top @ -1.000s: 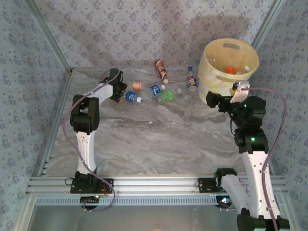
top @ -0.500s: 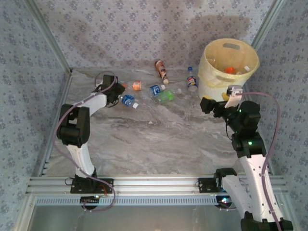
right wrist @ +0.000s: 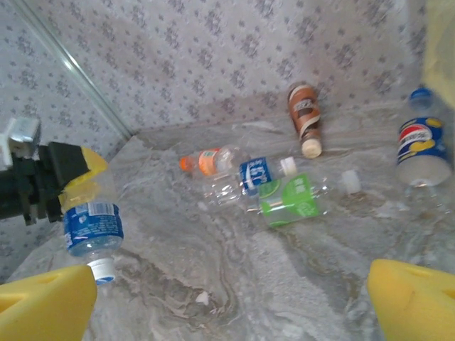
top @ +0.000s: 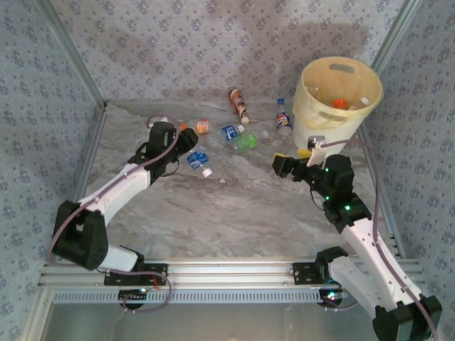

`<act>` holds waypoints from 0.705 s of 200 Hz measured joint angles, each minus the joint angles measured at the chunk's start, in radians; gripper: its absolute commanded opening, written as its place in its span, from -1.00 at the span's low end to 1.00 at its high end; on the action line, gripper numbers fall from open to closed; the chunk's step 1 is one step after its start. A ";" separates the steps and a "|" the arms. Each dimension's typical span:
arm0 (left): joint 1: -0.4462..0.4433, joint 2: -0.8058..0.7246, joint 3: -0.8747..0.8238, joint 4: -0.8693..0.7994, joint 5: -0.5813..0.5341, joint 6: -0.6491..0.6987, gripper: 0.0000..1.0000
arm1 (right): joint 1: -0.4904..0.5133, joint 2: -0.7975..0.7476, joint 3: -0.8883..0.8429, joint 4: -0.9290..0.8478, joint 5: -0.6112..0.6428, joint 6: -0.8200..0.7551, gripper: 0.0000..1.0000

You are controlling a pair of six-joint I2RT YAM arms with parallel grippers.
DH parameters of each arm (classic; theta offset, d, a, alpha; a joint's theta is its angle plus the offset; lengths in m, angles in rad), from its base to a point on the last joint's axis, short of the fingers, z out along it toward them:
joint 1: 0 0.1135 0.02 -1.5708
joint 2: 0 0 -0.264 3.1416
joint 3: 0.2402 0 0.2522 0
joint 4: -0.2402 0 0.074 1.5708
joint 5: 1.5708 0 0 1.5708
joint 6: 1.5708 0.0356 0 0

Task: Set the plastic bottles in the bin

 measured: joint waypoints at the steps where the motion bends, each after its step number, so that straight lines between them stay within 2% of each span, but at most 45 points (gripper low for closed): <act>1: -0.002 -0.003 -0.002 0.000 -0.001 0.000 0.22 | 0.002 0.002 0.000 0.002 0.000 0.001 1.00; 44: -0.100 -0.133 -0.035 0.019 0.020 0.033 0.22 | 0.128 0.153 0.023 0.076 -0.004 0.009 1.00; 100: -0.122 -0.103 -0.020 0.103 0.184 0.055 0.22 | 0.245 0.364 0.128 0.178 -0.116 0.021 1.00; 141: -0.163 -0.051 0.028 0.145 0.250 0.072 0.22 | 0.300 0.499 0.190 0.256 -0.196 0.057 1.00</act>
